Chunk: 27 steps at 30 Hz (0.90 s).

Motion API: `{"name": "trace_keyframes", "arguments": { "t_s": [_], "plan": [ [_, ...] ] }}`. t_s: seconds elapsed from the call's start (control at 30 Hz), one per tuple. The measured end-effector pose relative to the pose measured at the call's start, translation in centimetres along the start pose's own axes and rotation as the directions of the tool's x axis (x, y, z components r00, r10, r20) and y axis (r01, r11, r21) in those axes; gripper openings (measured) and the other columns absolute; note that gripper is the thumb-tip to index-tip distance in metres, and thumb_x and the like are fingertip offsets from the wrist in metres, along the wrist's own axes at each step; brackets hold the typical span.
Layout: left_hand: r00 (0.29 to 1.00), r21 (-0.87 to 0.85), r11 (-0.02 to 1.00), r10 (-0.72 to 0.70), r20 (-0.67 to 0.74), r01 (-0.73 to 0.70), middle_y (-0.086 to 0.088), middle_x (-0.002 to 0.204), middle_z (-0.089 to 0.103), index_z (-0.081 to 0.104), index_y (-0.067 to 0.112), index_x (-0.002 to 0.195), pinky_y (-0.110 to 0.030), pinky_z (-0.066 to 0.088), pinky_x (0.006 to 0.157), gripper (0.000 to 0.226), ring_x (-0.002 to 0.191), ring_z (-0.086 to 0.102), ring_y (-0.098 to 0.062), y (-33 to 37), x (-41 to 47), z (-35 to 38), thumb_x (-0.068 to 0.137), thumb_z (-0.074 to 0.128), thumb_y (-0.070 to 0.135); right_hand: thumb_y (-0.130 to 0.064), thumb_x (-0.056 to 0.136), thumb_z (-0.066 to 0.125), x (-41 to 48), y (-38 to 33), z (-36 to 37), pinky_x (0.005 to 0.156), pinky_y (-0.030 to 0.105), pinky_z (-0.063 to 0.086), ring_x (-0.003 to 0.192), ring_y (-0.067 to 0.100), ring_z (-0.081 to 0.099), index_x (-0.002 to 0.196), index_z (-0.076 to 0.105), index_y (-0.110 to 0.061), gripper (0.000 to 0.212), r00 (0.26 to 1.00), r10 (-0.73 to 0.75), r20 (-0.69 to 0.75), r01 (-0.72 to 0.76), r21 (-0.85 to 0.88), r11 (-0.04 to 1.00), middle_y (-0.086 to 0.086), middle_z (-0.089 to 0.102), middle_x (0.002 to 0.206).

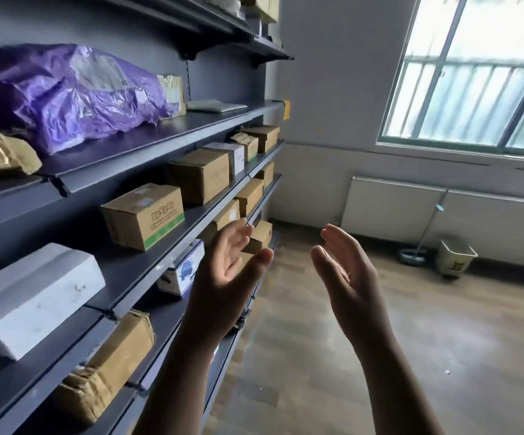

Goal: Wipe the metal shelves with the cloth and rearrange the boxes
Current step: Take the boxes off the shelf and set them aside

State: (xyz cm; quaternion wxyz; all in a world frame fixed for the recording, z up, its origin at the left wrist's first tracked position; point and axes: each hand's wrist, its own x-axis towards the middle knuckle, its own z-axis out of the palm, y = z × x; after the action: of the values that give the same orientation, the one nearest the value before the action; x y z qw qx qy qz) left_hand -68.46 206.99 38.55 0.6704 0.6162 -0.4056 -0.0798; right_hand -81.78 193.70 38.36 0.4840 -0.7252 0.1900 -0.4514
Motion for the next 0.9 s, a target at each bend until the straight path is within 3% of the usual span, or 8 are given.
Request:
{"name": "trace_keyframes", "arguments": {
  "t_s": [0.1,0.3,0.53,0.9],
  "plan": [
    [1.000,-0.060,0.998,0.002,0.025,0.000,0.014,0.142,0.056,0.048,0.030,0.143,-0.018,0.044,0.108,0.081,0.130,0.051,0.004,-2.3,3.7,1.4,0.073,0.064,0.068,-0.066,0.077,0.062,2.7,2.0,0.4,0.115,0.044,0.043,0.131,-0.002,0.052,0.138,0.053,-0.032,0.070,0.999,0.007,-0.044,-0.008,-0.026,1.000,-0.014,0.060,0.140],
    [0.989,-0.054,0.997,-0.048,0.140,0.056,0.017,0.144,0.054,0.047,0.035,0.143,-0.035,0.042,0.114,0.092,0.133,0.050,0.002,-6.7,9.1,5.4,0.067,0.063,0.085,-0.067,0.076,0.061,6.8,6.3,-1.5,0.112,0.040,0.046,0.130,-0.003,0.053,0.143,0.054,-0.023,0.081,0.987,0.039,-0.157,-0.057,-0.111,0.992,-0.012,0.060,0.140],
    [0.979,-0.003,0.998,-0.062,0.195,0.064,0.019,0.142,0.054,0.048,0.037,0.140,-0.033,0.043,0.113,0.076,0.131,0.050,0.004,-11.5,16.7,10.4,0.074,0.060,0.072,-0.067,0.076,0.062,14.6,12.8,-3.4,0.113,0.042,0.045,0.131,-0.002,0.052,0.145,0.053,-0.022,0.083,0.981,0.077,-0.176,-0.094,-0.092,0.991,-0.011,0.060,0.141],
    [0.972,-0.057,0.997,-0.036,0.231,0.050,0.016,0.141,0.057,0.049,0.029,0.143,-0.030,0.045,0.111,0.079,0.131,0.051,0.002,-18.1,36.6,26.5,0.075,0.065,0.066,-0.065,0.075,0.065,35.2,24.3,-12.3,0.114,0.044,0.043,0.131,-0.003,0.052,0.143,0.053,-0.026,0.080,0.969,0.100,-0.225,-0.104,-0.006,0.995,-0.013,0.061,0.138]
  ]
}}
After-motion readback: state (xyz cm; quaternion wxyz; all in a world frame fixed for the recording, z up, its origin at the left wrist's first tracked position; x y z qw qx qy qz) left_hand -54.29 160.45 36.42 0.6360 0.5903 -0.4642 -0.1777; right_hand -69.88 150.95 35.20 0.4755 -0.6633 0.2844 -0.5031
